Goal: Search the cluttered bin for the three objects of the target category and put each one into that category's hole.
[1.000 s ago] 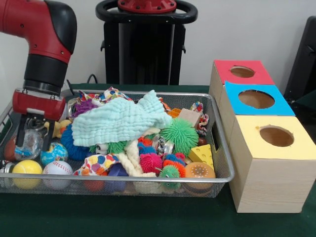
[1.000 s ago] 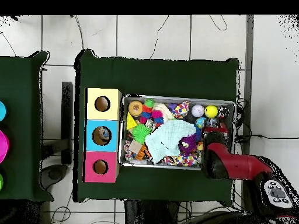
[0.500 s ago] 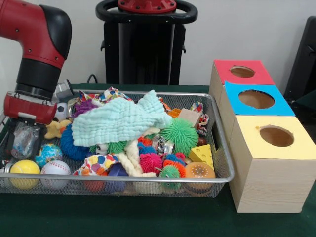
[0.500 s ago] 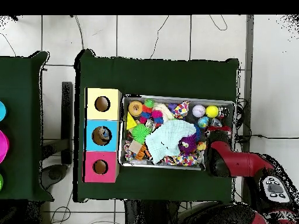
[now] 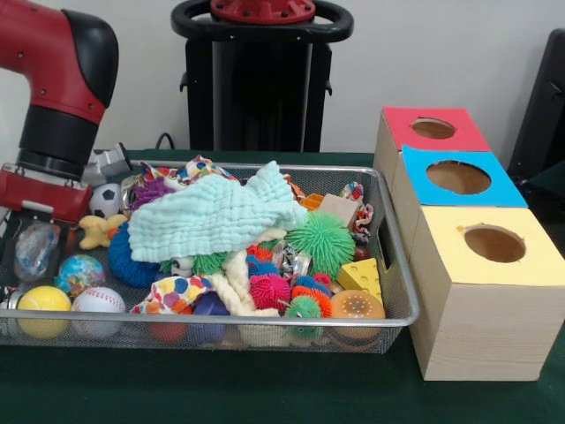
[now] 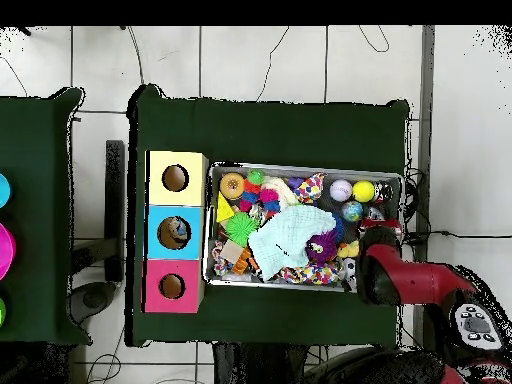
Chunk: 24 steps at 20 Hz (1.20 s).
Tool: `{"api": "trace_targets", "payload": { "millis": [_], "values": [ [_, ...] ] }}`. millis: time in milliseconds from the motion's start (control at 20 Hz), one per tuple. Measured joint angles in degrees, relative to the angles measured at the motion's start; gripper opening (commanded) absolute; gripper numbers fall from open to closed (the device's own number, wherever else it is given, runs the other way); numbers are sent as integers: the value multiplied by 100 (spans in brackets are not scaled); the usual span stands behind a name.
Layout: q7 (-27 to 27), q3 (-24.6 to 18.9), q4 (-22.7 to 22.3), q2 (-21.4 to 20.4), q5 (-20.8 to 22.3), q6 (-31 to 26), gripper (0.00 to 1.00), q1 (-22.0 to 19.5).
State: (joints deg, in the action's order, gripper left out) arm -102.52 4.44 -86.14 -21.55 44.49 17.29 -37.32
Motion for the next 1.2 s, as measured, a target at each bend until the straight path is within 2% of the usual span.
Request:
{"api": "trace_targets", "payload": {
  "millis": [350, 550, 950, 1200],
  "values": [
    [0, -538, -125, -120, 197, -643, 100, -527],
    [0, -712, -241, -189, 196, -883, 100, -694],
    [0, -963, -512, -202, 196, -1012, 100, -873],
    [0, -1314, -664, -211, 197, -1013, 100, -1163]
  ]
}}
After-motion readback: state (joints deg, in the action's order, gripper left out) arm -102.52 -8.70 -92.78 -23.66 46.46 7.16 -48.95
